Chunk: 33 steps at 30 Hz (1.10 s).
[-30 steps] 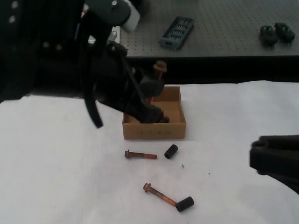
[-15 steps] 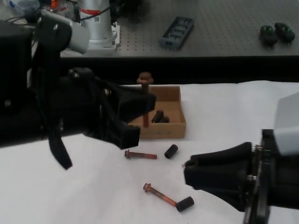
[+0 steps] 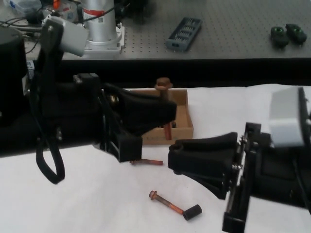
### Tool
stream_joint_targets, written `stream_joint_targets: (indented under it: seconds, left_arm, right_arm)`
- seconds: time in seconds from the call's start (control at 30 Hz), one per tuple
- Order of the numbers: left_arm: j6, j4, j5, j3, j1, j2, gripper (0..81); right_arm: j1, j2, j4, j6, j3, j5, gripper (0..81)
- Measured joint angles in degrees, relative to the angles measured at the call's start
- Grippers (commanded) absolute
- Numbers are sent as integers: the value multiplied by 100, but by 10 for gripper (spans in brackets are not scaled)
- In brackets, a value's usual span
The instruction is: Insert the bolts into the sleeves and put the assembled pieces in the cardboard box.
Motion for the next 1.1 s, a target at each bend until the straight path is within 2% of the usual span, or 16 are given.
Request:
stream_joint_targets:
  seconds: [0.17,0.37,0.57,0.77,1.1]
  left_arm:
    - [2,-48,158,0,-402,0,6]
    - [2,-79,160,15,-722,0,6]
    - [2,-126,160,58,-733,-19,6]
    - [106,-95,31,84,-733,-21,6]
    - [265,-86,29,84,-733,-21,6]
  right_arm:
    - [0,-12,-809,516,561,-13,36]
    - [0,-3,-1322,636,859,-118,36]
    - [0,-3,-1751,638,873,-172,36]
    - [0,-3,-1697,638,873,-460,36]
    - [0,-210,-1254,638,873,-437,36]
